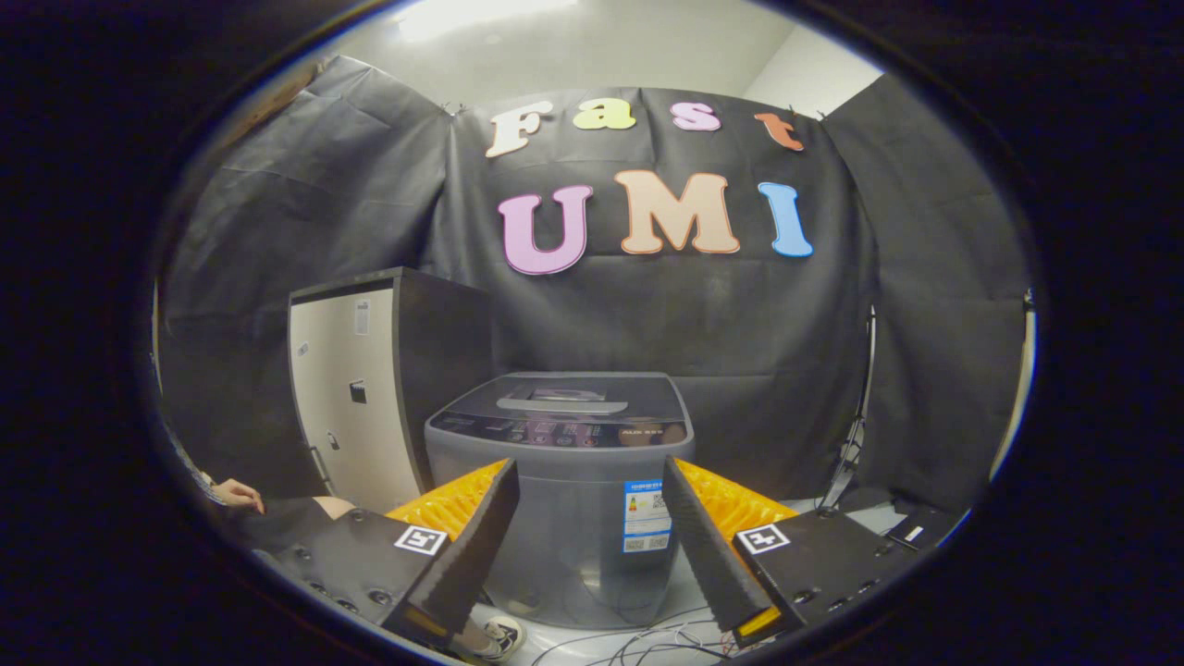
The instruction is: Put the clothes into the washing machine and then close the washing machine lid.
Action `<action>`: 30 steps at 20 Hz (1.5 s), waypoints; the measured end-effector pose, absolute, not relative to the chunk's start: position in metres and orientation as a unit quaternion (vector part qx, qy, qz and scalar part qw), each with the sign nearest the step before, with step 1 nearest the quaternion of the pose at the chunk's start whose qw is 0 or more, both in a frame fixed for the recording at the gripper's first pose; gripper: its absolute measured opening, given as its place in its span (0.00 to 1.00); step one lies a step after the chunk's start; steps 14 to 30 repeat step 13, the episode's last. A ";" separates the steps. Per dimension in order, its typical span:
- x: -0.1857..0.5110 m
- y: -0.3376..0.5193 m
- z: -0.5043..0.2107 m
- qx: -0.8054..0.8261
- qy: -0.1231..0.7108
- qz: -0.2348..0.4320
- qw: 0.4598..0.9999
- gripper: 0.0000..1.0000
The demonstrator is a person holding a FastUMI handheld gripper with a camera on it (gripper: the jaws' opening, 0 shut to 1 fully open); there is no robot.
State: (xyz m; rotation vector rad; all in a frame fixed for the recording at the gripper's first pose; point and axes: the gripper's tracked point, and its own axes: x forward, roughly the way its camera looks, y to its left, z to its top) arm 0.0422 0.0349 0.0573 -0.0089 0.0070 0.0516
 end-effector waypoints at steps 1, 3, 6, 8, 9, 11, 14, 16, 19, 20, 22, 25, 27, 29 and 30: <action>0.042 0.035 0.058 -0.005 0.003 0.026 1.000 0.98; 0.041 0.035 0.058 -0.005 0.003 0.023 1.000 0.98; 0.043 0.039 0.057 -0.005 0.004 0.027 1.000 0.98; 0.044 0.041 0.056 -0.005 0.004 0.029 1.000 0.98; 0.044 0.040 0.057 -0.004 0.003 0.029 1.000 0.98; 0.043 0.040 0.057 -0.004 0.004 0.029 1.000 0.98; 0.044 0.041 0.057 -0.004 0.003 0.029 1.000 0.98; 0.044 0.041 0.057 -0.004 0.003 0.029 1.000 0.98; 0.044 0.041 0.057 -0.004 0.003 0.029 1.000 0.98; 0.044 0.041 0.057 -0.004 0.003 0.029 1.000 0.98; 0.044 0.041 0.057 -0.004 0.003 0.029 1.000 0.98; 0.044 0.041 0.057 -0.004 0.003 0.029 1.000 0.98; 0.044 0.041 0.057 -0.004 0.003 0.029 1.000 0.98; 0.044 0.041 0.057 -0.004 0.003 0.029 1.000 0.98; 0.044 0.041 0.057 -0.004 0.003 0.029 1.000 0.98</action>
